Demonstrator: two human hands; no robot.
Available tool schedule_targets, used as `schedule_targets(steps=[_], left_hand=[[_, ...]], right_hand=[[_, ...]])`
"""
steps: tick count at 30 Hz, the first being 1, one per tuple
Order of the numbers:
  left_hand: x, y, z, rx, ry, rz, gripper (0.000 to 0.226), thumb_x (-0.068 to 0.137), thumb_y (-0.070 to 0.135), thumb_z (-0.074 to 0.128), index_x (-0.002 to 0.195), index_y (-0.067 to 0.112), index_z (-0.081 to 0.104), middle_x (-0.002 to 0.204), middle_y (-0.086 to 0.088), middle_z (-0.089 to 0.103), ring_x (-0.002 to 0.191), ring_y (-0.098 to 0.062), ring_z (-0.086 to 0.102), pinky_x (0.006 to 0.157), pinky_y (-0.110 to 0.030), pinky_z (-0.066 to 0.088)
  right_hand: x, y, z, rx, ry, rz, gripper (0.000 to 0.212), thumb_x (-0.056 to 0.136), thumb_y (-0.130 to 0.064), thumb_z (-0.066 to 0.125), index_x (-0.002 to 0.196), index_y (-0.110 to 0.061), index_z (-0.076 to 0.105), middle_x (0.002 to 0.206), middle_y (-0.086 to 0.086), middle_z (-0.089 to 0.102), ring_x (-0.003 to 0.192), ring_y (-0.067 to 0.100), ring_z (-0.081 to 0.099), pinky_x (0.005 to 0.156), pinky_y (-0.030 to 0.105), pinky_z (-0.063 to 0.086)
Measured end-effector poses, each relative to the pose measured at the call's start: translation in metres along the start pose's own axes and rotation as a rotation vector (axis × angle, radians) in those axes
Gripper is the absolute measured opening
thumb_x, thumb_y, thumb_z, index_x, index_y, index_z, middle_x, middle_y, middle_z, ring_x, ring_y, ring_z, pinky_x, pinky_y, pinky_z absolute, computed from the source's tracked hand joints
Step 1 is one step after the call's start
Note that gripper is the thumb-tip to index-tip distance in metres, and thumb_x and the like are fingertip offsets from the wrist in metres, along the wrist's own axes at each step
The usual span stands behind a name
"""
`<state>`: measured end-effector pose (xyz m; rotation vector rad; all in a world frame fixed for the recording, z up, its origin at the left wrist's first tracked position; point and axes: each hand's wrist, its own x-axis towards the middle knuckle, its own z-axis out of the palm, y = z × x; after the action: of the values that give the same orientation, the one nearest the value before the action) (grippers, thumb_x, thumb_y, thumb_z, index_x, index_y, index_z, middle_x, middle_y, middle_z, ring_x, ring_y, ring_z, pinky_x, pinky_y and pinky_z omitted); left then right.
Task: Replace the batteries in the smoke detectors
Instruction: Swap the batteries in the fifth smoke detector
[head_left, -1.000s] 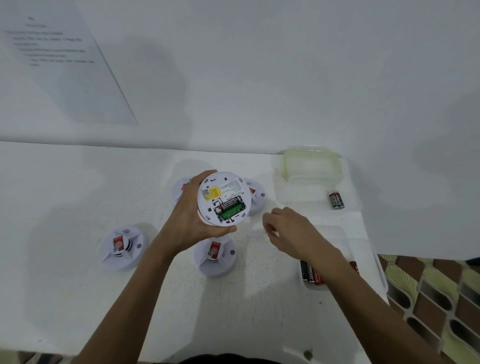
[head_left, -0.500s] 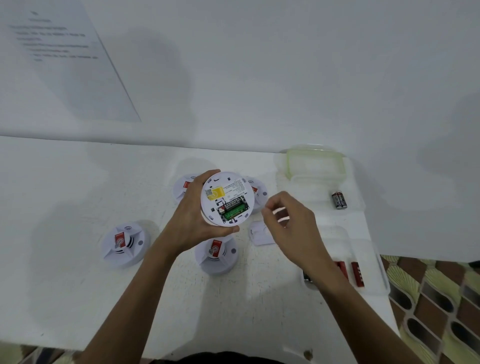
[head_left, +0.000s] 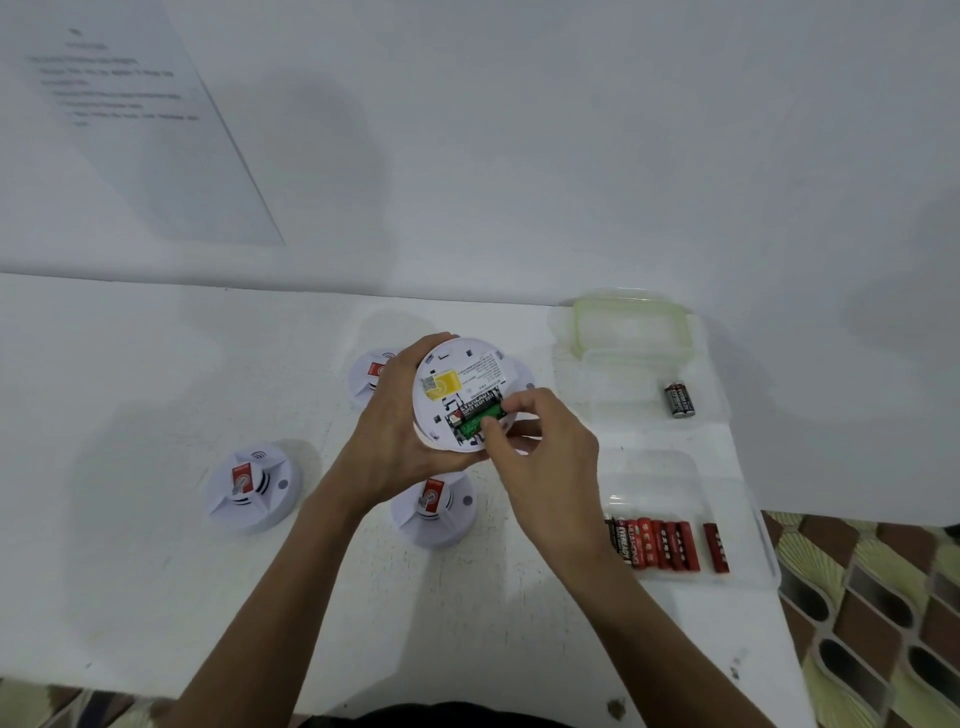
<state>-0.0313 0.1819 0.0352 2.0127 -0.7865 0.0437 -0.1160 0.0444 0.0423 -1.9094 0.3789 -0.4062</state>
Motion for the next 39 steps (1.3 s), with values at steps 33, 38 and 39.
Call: schedule_targets(steps=[33, 38, 39], left_hand=[[0.008, 0.008, 0.014, 0.0, -0.031, 0.077, 0.083, 0.059, 0.051, 0.078, 0.128, 0.043, 0.032, 0.123, 0.037, 0.039, 0.117, 0.002, 0.045, 0.102, -0.038, 0.041], [0.004, 0.011, 0.016, -0.003, -0.061, 0.106, 0.079, 0.058, 0.05, 0.077, 0.123, 0.053, 0.032, 0.117, 0.043, 0.041, 0.11, 0.014, 0.044, 0.097, -0.015, 0.038], [0.002, 0.009, 0.016, -0.003, -0.062, 0.097, 0.083, 0.057, 0.051, 0.077, 0.126, 0.052, 0.031, 0.118, 0.042, 0.041, 0.112, 0.013, 0.044, 0.099, -0.019, 0.039]], right_hand=[[0.0, -0.001, -0.035, 0.315, 0.078, 0.035, 0.021, 0.085, 0.001, 0.067, 0.092, -0.016, 0.058, 0.081, -0.007, 0.064, 0.077, 0.008, 0.064, 0.068, 0.017, 0.051], [0.005, 0.02, -0.095, 0.148, -0.037, 0.026, 0.021, 0.082, 0.003, 0.068, 0.091, -0.013, 0.059, 0.086, 0.005, 0.067, 0.083, 0.023, 0.068, 0.073, 0.029, 0.056], [0.006, 0.027, -0.11, 0.072, -0.072, 0.048, 0.019, 0.083, 0.001, 0.068, 0.091, -0.014, 0.06, 0.088, 0.006, 0.067, 0.083, 0.024, 0.069, 0.075, 0.031, 0.057]])
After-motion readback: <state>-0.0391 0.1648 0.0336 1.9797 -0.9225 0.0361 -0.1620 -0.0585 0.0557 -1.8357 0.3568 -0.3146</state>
